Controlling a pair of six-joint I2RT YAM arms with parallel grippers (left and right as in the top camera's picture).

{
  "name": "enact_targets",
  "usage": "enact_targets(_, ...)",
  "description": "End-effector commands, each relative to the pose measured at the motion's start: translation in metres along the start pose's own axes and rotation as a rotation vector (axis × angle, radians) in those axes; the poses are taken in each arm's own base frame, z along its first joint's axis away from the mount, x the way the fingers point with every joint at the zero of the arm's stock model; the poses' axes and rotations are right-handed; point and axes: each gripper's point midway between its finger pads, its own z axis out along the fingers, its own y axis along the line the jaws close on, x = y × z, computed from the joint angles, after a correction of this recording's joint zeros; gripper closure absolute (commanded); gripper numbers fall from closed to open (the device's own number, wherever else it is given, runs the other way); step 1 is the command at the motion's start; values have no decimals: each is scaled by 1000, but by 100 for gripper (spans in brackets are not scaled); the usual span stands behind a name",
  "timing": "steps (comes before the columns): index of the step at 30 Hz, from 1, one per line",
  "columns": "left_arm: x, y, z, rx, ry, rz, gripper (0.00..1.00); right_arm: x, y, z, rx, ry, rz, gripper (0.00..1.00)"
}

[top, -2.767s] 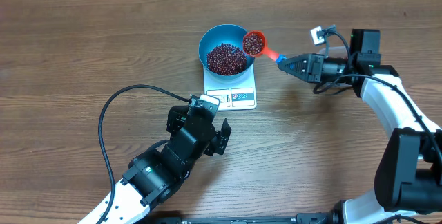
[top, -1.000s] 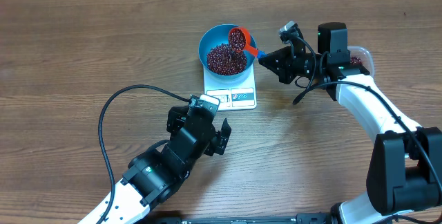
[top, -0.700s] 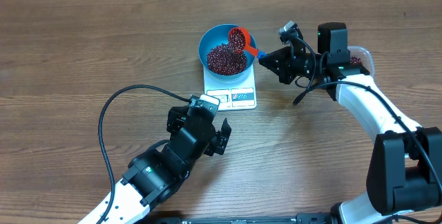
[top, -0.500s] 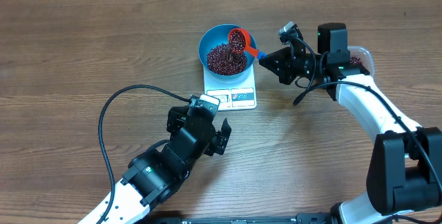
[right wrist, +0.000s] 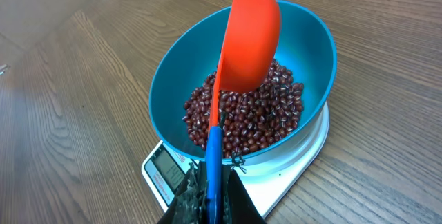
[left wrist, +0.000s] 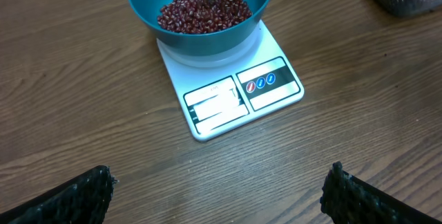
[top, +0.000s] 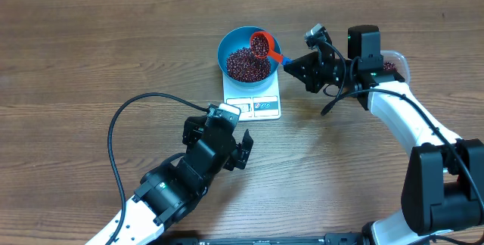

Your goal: Scoop item into bowl and weigh 150g on scale

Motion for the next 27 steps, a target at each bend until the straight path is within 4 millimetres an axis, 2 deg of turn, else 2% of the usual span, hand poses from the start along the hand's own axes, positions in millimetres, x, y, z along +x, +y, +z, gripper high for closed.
enact_targets(1, 2, -2, -1, 6, 1, -10, 1, 1, 1, 3, -9, 1, 23, 96)
enact_targets(11, 2, -2, -1, 6, 1, -10, 0, 0, 3, 3, -22, 0, 189, 96)
enact_targets(27, 2, -2, -1, 6, 1, -10, 0, -1, 7, 3, -42, -4, 173, 96)
